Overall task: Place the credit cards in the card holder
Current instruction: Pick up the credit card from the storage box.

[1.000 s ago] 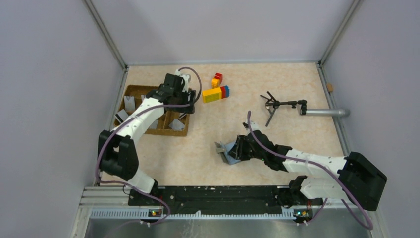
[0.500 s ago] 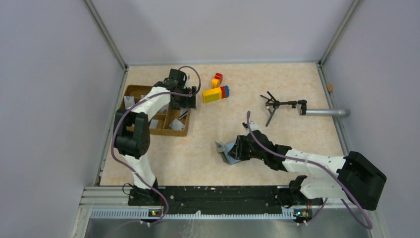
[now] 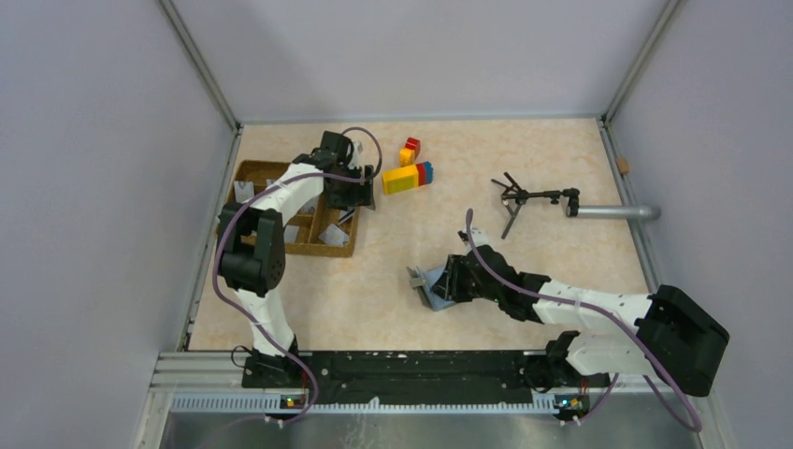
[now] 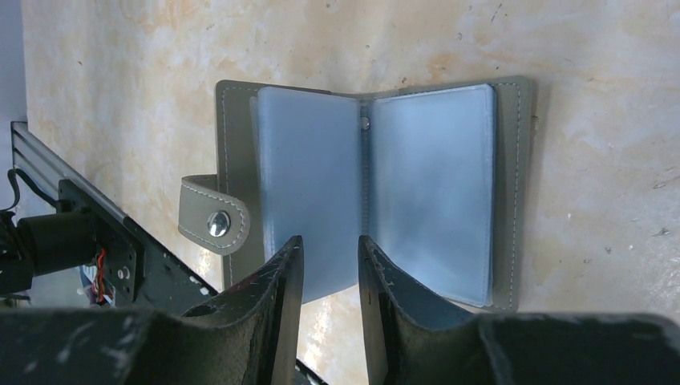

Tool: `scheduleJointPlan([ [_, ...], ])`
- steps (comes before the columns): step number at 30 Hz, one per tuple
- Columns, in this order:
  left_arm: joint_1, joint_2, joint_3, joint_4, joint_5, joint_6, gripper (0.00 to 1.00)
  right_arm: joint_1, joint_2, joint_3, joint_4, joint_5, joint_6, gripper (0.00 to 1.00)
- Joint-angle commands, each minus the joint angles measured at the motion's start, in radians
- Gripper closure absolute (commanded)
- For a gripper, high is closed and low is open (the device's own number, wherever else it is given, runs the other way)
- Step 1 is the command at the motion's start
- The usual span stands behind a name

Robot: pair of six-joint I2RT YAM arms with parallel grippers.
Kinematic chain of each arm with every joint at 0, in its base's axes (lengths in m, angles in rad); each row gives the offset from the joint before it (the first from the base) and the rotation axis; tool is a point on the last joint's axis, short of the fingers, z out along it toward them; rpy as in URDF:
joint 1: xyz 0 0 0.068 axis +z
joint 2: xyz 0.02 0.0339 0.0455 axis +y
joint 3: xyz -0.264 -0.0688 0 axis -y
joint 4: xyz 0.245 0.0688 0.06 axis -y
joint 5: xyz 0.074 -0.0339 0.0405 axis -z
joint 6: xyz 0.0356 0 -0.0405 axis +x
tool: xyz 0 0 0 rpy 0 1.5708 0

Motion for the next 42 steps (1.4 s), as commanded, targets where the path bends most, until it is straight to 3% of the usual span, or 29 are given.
scheduleJointPlan([
  [1, 0.003, -0.016, 0.022, 0.004, 0.046, -0.009, 0.24, -0.01, 0.006, 0.043, 0.013, 0.01, -0.005, 0.69],
  [14, 0.004, -0.043, 0.014, -0.003, 0.055, -0.014, 0.42, -0.011, -0.015, 0.032, 0.004, 0.016, 0.004, 0.69],
  [27, 0.004, -0.062, 0.019, -0.029, 0.002, 0.004, 0.71, -0.01, -0.017, 0.03, 0.001, 0.018, 0.008, 0.69],
  [42, 0.003, -0.089, 0.027, -0.053, -0.062, 0.027, 0.91, -0.01, -0.017, 0.033, -0.002, 0.018, 0.009, 0.69],
])
